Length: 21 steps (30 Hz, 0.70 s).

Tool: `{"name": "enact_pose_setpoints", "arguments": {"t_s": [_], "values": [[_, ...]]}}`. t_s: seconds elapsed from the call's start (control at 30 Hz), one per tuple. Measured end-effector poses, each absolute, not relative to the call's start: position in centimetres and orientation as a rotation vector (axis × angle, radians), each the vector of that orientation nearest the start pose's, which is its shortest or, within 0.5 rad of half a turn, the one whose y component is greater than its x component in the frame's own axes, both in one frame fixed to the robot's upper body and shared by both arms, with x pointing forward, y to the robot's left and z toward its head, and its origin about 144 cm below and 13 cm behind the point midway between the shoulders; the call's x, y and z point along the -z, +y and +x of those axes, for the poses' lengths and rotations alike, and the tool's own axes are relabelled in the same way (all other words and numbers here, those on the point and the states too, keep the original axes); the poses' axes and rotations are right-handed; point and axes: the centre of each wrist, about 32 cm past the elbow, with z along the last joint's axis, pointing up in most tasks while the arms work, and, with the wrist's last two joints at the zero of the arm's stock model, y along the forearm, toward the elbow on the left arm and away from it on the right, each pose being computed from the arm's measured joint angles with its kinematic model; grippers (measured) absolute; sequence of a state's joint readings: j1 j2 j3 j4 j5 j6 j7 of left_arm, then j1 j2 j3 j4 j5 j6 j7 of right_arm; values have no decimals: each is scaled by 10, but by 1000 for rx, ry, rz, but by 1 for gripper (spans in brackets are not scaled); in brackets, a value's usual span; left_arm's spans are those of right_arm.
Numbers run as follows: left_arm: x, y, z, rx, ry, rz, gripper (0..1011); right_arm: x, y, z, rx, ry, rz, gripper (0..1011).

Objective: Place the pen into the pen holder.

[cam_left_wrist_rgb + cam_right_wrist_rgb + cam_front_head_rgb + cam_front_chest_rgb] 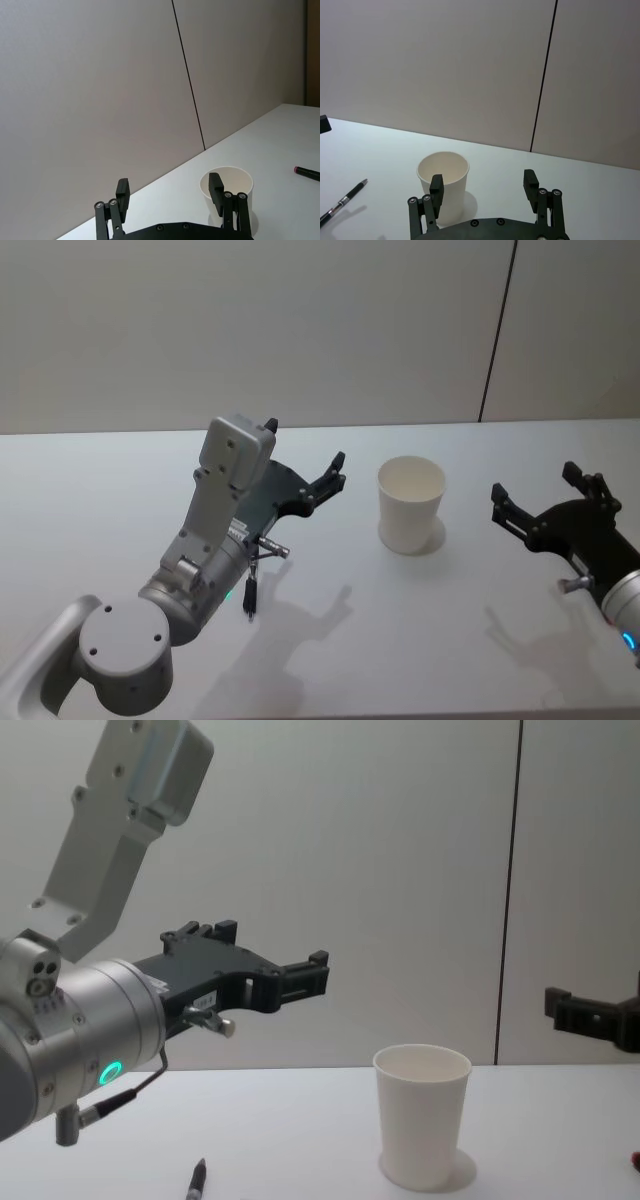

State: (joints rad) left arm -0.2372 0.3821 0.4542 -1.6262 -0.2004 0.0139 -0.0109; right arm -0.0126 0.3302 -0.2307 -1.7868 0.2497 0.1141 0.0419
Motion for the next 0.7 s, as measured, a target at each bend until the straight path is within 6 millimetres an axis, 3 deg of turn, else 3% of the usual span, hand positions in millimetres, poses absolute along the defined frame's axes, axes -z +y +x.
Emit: {"name": "enact_pose_setpoints", "arguments": {"t_s": [0.7], "values": [[-1204,198,492,-1124,-268,61,1004,-1223,-235,454,1294,14,-197,1001]]}}
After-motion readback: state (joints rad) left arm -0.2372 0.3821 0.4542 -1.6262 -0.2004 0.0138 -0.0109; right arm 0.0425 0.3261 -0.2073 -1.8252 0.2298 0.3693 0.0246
